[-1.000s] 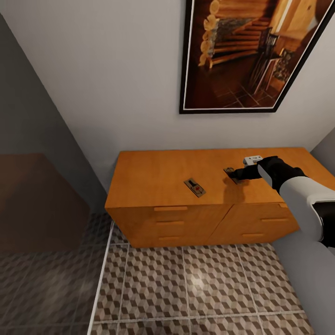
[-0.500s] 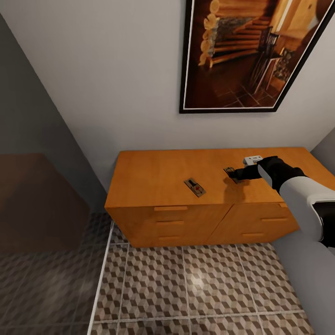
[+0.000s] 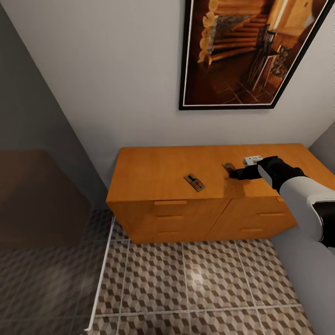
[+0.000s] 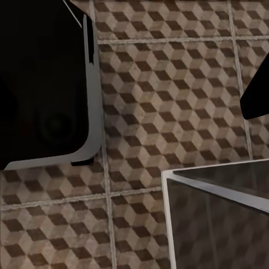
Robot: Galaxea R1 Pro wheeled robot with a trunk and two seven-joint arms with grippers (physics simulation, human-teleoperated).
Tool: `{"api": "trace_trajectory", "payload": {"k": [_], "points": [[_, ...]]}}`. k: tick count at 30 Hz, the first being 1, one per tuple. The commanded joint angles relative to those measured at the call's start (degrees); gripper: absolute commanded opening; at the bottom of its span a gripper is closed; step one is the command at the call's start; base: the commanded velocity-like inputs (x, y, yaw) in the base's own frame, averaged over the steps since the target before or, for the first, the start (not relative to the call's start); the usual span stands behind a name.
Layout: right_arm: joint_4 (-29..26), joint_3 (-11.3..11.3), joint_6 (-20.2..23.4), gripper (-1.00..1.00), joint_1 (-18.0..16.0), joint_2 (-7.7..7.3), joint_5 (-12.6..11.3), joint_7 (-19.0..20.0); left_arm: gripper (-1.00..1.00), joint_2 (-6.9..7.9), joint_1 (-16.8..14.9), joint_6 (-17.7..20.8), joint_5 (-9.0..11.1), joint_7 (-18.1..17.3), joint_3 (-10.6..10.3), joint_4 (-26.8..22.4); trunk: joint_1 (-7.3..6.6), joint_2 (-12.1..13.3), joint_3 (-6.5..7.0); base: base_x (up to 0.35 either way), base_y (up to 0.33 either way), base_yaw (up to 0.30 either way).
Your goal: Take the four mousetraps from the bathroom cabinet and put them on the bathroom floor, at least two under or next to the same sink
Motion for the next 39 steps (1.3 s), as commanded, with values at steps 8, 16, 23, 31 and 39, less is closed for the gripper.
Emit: {"api": "trace_trajectory", "payload": {"k": [8, 16, 23, 31, 39], "points": [[-0.1, 0.3, 0.2, 1.00, 0.0, -0.05, 0.6, 0.5, 1.00, -0.06, -0.1, -0.3, 0.4, -0.1, -0.5, 0.2, 0.02, -0.1, -0.09, -0.046, 0.000, 0.000], [-0.1, 0.3, 0.2, 1.00, 0.0, -0.05, 0.6, 0.4, 1.00, -0.06, -0.1, -0.3, 0.4, -0.1, -0.5, 0.2, 0.02, -0.1, -0.09, -0.005, 0.000, 0.000], [-0.1, 0.3, 0.2, 1.00, 0.0, -0.05, 0.6, 0.5, 1.00, -0.07, -0.1, -0.3, 0.4, 0.0, -0.5, 0.2, 0.02, -0.1, -0.09, 0.003, 0.000, 0.000], [-0.1, 0.3, 0.2, 1.00, 0.0, -0.05, 0.6, 0.4, 1.00, -0.26, -0.1, -0.3, 0.4, 0.0, -0.5, 0.2, 0.02, -0.1, -0.09, 0.041, 0.000, 0.000], [-0.1, 0.3, 0.2, 1.00, 0.0, -0.11, 0.6, 0.4, 1.00, -0.35, -0.1, -0.3, 0.4, 0.0, -0.5, 0.2, 0.02, -0.1, -0.09, 0.006, 0.000, 0.000]]}}
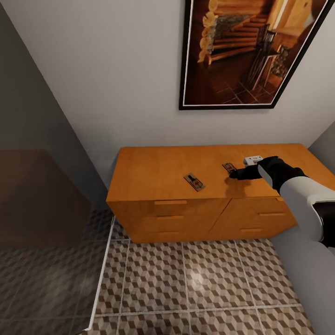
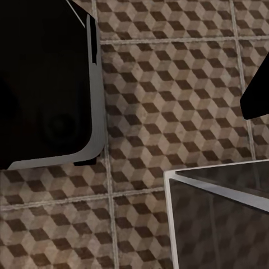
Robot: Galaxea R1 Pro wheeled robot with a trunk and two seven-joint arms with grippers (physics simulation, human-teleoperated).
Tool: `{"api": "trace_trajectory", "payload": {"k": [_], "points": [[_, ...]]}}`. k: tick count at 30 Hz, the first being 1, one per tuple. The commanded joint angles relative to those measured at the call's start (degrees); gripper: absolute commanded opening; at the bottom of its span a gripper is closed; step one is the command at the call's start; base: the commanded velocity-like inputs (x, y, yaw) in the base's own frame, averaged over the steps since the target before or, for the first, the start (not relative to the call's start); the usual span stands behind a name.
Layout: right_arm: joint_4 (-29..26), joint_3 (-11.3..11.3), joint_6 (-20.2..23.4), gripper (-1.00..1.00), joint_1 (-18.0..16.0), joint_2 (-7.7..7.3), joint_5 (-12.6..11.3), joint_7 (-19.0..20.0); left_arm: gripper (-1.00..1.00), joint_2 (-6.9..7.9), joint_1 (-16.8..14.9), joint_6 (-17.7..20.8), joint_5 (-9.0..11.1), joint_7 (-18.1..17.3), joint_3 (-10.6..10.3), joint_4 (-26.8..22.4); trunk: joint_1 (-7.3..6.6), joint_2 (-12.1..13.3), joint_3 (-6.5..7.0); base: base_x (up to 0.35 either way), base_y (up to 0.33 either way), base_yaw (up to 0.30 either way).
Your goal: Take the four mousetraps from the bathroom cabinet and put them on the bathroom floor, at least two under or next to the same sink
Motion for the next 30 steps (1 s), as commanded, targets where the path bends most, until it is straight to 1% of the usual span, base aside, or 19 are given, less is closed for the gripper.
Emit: {"api": "trace_trajectory", "payload": {"k": [1, 30], "points": [[-0.1, 0.3, 0.2, 1.00, 0.0, -0.06, 0.6, 0.5, 1.00, -0.04, -0.1, -0.3, 0.4, 0.0, -0.5, 0.2, 0.03, -0.1, -0.08, 0.001, 0.000, 0.000], [0.0, 0.3, 0.2, 1.00, 0.0, -0.07, 0.6, 0.5, 1.00, -0.09, -0.1, -0.3, 0.4, 0.0, -0.5, 0.2, 0.03, -0.1, -0.08, 0.018, 0.000, 0.000]]}}
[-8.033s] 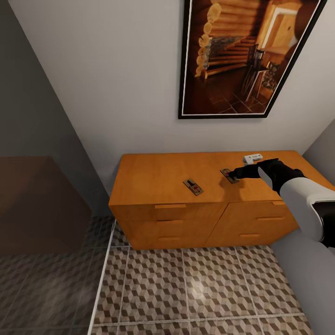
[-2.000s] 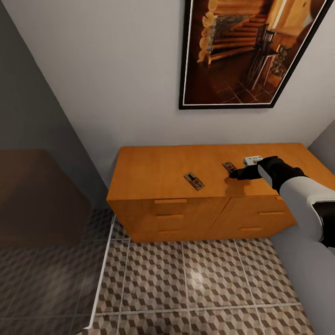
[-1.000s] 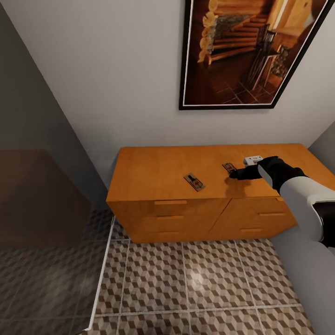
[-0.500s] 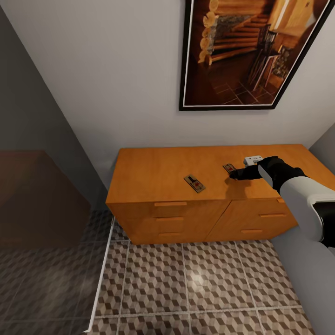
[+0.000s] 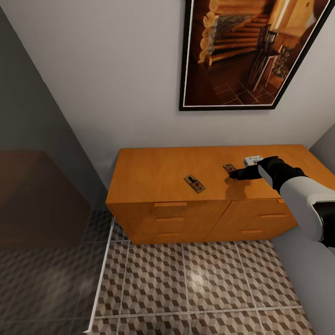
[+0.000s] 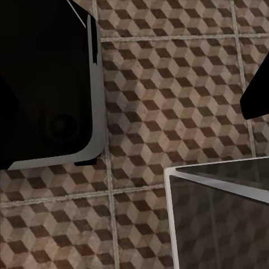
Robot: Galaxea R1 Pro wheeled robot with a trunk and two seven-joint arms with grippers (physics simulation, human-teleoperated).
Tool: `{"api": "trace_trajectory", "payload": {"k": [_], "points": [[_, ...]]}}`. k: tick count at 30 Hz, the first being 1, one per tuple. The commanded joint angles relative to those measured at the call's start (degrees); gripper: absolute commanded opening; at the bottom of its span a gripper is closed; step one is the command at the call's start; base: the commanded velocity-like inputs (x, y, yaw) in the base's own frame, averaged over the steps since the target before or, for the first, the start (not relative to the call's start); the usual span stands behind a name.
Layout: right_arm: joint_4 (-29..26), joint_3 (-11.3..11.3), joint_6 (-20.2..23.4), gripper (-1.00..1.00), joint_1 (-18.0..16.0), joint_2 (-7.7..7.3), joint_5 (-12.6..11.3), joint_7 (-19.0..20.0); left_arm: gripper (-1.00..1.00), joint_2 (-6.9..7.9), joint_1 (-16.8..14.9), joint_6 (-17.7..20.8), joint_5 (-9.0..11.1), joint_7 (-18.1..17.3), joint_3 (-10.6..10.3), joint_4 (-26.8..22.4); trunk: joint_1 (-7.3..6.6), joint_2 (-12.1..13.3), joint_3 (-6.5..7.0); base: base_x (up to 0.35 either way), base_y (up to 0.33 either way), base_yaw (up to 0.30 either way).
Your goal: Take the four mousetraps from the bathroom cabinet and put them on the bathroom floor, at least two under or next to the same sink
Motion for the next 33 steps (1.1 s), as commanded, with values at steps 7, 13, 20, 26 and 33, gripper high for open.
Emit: {"api": "trace_trajectory", "payload": {"k": [7, 13, 20, 26, 33], "points": [[-0.1, 0.3, 0.2, 1.00, 0.0, -0.05, 0.6, 0.5, 1.00, -0.03, -0.1, -0.3, 0.4, 0.0, -0.5, 0.2, 0.03, -0.1, -0.08, 0.000, 0.000, 0.000], [-0.1, 0.3, 0.2, 1.00, 0.0, -0.05, 0.6, 0.5, 1.00, -0.03, -0.1, -0.3, 0.4, -0.1, -0.5, 0.2, 0.03, -0.1, -0.08, 0.000, 0.000, 0.000], [-0.1, 0.3, 0.2, 1.00, 0.0, -0.05, 0.6, 0.5, 1.00, -0.03, -0.1, -0.4, 0.4, 0.0, -0.5, 0.2, 0.03, -0.1, -0.08, 0.000, 0.000, 0.000], [-0.1, 0.3, 0.2, 1.00, 0.0, 0.03, 0.6, 0.5, 1.00, -0.03, -0.1, -0.4, 0.4, 0.0, -0.5, 0.2, 0.03, -0.1, -0.08, 0.000, 0.000, 0.000], [-0.1, 0.3, 0.2, 1.00, 0.0, 0.04, 0.6, 0.5, 1.00, -0.03, -0.1, -0.4, 0.4, -0.1, -0.5, 0.2, 0.03, -0.1, -0.08, 0.000, 0.000, 0.000]]}}
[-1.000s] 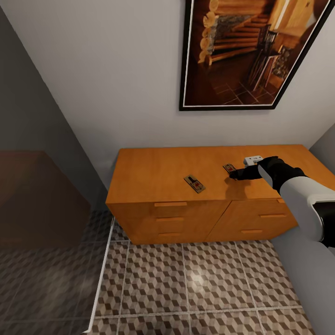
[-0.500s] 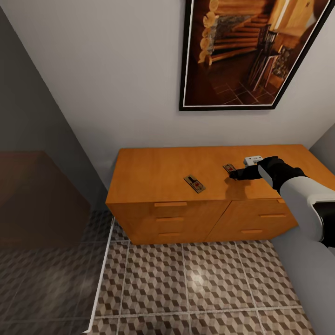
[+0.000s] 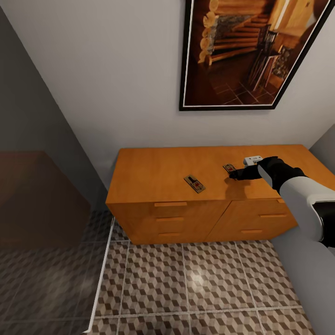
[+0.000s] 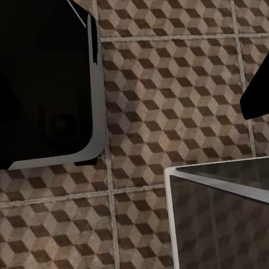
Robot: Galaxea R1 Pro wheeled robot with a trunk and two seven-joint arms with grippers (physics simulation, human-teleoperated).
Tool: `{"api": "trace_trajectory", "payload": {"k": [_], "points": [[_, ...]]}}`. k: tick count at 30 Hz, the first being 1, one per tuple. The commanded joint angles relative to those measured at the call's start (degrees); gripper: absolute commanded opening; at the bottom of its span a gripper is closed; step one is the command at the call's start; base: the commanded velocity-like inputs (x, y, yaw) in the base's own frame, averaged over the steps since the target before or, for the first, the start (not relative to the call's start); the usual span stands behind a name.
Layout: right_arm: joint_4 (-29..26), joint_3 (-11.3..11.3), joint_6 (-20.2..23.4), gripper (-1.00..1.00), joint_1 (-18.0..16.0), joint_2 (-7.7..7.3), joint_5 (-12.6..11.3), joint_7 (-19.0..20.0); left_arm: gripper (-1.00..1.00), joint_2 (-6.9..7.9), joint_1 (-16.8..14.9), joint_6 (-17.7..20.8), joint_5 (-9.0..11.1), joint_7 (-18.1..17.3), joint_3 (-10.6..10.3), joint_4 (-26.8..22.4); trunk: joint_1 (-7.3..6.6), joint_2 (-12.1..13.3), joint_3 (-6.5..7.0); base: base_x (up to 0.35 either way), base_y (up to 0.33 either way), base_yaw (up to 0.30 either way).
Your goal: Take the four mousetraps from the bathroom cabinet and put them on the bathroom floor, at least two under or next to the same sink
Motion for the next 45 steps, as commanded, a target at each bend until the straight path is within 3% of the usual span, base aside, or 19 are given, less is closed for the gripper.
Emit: {"api": "trace_trajectory", "payload": {"k": [1, 45], "points": [[-0.1, 0.3, 0.2, 1.00, 0.0, -0.05, 0.6, 0.5, 1.00, -0.03, -0.1, -0.3, 0.4, 0.0, -0.5, 0.2, 0.03, -0.1, -0.08, 0.000, 0.000, 0.000], [0.1, 0.3, 0.2, 1.00, 0.0, -0.13, 0.7, 0.4, 1.00, -0.20, -0.1, -0.3, 0.4, 0.0, -0.5, 0.2, 0.03, -0.1, -0.08, 0.019, 0.000, 0.000]]}}
